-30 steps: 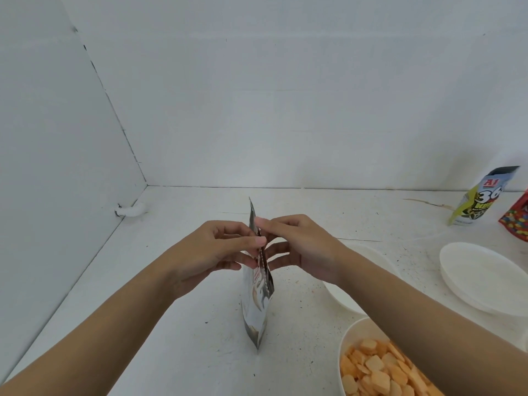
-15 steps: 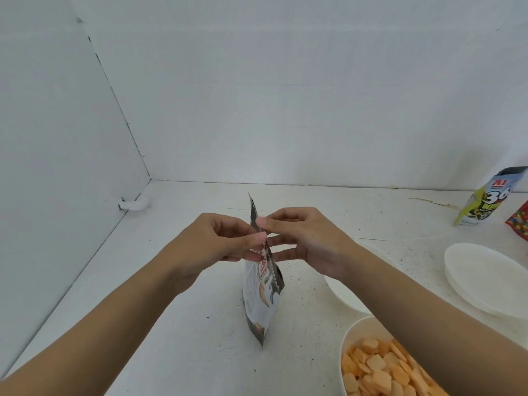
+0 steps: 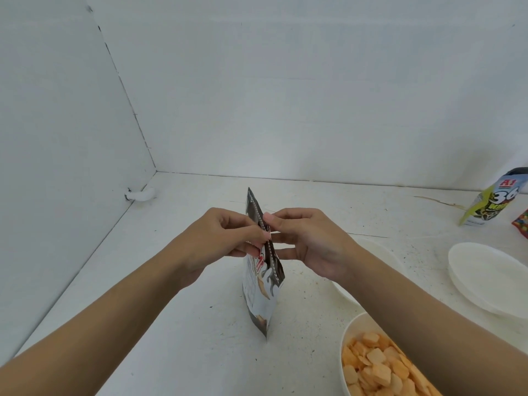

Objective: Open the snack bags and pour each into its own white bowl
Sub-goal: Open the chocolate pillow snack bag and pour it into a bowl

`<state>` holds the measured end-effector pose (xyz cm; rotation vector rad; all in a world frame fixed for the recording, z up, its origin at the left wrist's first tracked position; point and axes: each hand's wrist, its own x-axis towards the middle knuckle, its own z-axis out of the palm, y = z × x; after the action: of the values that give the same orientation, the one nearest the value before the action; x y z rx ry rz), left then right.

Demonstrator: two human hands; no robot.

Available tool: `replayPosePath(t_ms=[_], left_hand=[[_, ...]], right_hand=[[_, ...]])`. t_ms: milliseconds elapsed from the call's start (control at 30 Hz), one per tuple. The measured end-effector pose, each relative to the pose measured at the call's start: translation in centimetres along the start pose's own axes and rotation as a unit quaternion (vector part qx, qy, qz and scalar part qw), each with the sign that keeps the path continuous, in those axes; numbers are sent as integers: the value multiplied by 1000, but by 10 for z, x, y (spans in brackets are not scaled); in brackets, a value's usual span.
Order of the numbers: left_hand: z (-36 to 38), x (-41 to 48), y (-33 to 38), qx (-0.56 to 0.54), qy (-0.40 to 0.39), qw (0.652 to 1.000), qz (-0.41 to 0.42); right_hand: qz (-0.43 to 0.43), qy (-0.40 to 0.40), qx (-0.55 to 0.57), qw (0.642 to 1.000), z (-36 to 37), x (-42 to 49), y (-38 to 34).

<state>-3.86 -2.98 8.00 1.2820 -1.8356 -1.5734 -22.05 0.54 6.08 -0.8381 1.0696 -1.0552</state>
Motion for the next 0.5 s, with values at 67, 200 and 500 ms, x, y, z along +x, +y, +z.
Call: replayPosePath(t_ms=[67, 200, 500], left_hand=[[-1, 0, 1, 4, -1, 1000, -3], [1, 0, 3, 10, 9, 1000, -12], [-3, 0, 2, -6, 5, 1000, -12]], right_hand=[[-2, 3, 2, 1000, 1, -1, 1], [-6, 5, 0, 1000, 4, -3, -1], [-15, 12, 1, 1000, 10, -7, 1]])
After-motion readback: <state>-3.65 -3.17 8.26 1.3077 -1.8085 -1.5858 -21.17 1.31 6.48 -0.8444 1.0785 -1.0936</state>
